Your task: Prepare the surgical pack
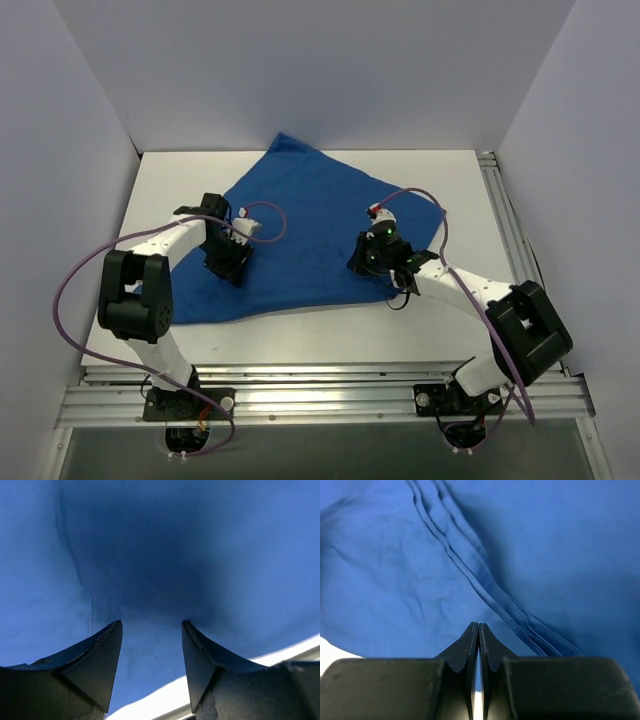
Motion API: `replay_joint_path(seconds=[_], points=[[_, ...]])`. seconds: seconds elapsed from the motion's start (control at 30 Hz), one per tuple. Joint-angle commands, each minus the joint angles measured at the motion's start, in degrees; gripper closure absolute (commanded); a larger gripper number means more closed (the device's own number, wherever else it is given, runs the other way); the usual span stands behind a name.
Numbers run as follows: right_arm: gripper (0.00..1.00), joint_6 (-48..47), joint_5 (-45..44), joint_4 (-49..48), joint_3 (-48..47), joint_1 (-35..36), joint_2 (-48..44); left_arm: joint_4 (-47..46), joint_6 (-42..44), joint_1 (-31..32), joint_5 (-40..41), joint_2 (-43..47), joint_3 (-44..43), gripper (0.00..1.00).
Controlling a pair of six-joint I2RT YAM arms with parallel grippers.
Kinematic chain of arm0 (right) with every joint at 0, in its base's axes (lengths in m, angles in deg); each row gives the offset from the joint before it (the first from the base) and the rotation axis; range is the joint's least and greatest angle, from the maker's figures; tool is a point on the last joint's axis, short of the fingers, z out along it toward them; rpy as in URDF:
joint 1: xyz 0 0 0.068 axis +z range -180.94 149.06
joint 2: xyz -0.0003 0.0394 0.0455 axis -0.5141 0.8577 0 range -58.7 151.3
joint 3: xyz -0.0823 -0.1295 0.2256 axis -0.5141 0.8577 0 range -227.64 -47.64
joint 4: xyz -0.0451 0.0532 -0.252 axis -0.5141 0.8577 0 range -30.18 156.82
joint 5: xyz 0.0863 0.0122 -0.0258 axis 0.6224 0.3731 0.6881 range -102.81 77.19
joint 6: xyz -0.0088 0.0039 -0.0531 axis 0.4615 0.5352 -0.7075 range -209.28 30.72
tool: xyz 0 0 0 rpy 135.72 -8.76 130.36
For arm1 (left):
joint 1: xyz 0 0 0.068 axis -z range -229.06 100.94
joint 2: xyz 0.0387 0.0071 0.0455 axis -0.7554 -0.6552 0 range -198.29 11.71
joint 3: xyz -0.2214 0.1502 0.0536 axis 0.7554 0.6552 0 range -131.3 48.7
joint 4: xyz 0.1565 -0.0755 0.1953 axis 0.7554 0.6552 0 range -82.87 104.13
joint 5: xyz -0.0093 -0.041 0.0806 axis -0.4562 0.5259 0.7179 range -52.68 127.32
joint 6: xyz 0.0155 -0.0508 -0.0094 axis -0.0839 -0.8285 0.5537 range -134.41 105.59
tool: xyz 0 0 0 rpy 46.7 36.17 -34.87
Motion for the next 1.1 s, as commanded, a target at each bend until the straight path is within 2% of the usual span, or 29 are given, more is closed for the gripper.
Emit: replay_joint_path(seconds=[0.0, 0.2, 0.3, 0.53, 0.73, 1.07], points=[[1.0, -0.37, 4.9, -7.79, -0.18, 0.69, 2.9, -4.16, -1.89, 1.12, 1.81, -2.35, -2.48, 0.4], [1.0, 2.53, 6.48, -14.47, 2.37, 0.6, 12.91, -6.97, -2.25, 1.91, 1.56, -6.49, -1.87, 0.4], [1.0, 3.76, 5.78, -15.88, 3.42, 0.51, 14.86, -9.08, -2.25, 2.0, 1.37, -6.67, -0.73, 0.39], [1.0, 5.09, 3.85, -16.06, 6.85, 0.43, 11.36, -9.97, -2.51, 1.91, 1.2, -6.76, -0.81, 0.39], [1.0, 3.5, -0.64, -9.56, 7.81, 0.08, 4.76, -9.53, -2.16, 1.91, -0.2, -2.02, -1.87, 0.38], [1.0, 6.4, 1.73, -16.32, 12.3, -0.28, 8.88, -7.51, -0.93, 1.56, -0.74, 2.3, -2.13, 0.36]])
